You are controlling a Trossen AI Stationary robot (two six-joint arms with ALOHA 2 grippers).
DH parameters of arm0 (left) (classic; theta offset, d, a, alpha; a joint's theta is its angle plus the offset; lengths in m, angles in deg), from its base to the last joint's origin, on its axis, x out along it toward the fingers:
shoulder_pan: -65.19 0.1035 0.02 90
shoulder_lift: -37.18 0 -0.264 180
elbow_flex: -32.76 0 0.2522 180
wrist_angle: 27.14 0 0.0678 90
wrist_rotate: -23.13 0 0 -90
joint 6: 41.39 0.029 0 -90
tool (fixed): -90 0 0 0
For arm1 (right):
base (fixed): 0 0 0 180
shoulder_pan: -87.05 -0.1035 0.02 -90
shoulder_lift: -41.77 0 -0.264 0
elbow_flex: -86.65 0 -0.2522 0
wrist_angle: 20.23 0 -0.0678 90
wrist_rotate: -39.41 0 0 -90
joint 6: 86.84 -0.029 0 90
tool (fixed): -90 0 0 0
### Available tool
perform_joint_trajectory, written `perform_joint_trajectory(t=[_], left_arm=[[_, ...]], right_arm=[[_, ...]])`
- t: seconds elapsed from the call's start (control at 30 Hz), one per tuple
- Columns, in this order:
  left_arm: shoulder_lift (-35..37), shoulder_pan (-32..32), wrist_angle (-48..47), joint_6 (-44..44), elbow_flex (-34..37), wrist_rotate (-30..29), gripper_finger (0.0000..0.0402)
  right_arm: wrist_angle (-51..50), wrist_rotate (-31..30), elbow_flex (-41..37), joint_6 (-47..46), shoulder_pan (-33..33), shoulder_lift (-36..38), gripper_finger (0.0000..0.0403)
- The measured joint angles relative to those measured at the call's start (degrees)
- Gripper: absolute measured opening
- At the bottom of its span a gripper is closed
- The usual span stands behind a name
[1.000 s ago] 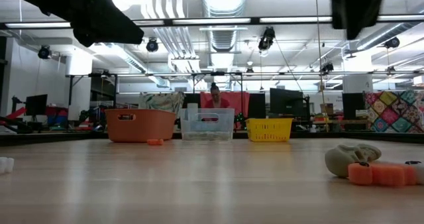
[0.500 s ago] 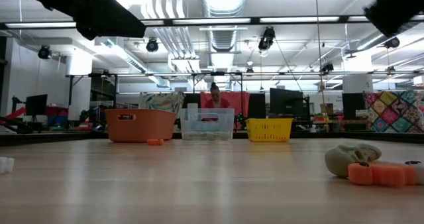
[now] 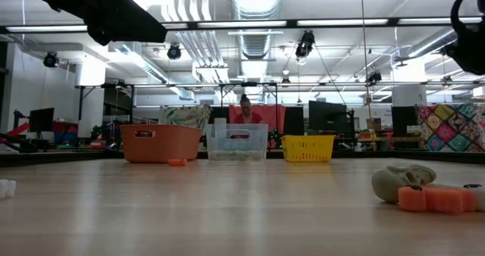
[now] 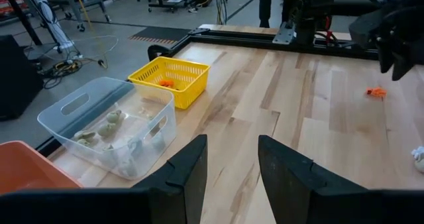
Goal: Sort Halloween decoration
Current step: Put the orange skeleton toy into the yellow bin
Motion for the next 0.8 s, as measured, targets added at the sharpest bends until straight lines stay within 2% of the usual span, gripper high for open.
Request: perform_joint_trajectory(t=[0.27, 0.8], left_arm=[[0.0, 0.0, 0.1, -0.3, 0.0, 0.0, 0.0118], [0.0, 0.0, 0.1, -0.9, 0.0, 0.0, 0.0118]], right_arm=[[0.1, -0.5, -1.2, -1.0, -0.1, -1.7, 0.0177], [2.4, -6.5, -2.0, -3.2, -0.1, -1.8, 0.0180]])
